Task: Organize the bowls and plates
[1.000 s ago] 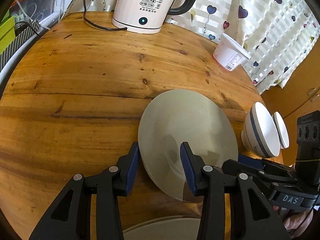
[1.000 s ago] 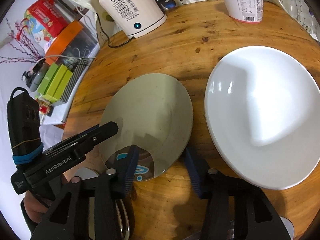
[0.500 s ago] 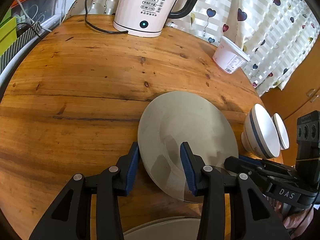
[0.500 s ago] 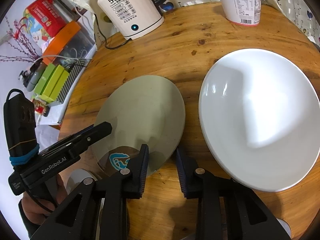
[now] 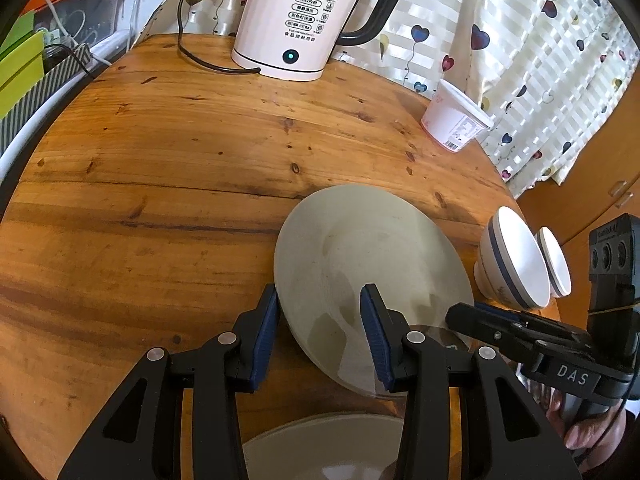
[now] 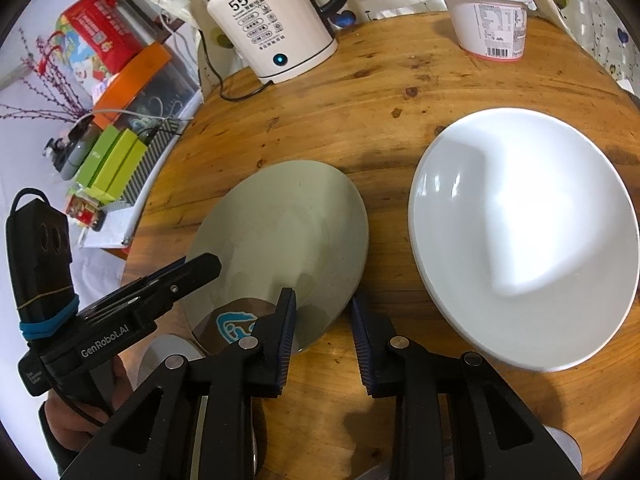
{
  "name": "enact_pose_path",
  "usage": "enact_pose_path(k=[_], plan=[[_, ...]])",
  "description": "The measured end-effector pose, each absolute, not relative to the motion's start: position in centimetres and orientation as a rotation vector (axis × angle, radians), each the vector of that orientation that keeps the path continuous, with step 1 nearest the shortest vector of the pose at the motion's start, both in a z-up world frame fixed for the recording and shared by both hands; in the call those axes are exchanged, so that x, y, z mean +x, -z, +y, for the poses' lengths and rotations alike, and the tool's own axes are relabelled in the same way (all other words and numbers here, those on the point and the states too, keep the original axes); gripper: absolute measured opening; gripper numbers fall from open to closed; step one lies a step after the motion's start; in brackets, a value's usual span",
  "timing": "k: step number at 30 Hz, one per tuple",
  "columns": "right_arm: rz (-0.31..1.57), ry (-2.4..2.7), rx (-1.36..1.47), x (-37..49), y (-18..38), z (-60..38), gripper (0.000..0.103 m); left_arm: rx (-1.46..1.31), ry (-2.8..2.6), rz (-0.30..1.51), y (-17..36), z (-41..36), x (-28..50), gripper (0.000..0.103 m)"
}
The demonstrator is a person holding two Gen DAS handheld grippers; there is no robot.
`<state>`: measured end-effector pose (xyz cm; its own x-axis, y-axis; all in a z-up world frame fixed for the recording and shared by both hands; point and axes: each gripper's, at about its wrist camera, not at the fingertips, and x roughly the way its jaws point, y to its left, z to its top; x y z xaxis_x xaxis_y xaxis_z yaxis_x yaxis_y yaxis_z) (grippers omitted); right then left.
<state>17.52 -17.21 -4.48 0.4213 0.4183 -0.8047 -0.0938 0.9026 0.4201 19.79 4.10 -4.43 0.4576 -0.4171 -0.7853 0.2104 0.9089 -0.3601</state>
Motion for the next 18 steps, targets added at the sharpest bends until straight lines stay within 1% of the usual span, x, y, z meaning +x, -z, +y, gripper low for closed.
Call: enact_pose_path(k=[18], plan=[[1.057,-0.350,0.315,16.3,3.0,-17.2,0.027,-0.207,0.373,0.996,2.8,4.0,17.8,0.042]])
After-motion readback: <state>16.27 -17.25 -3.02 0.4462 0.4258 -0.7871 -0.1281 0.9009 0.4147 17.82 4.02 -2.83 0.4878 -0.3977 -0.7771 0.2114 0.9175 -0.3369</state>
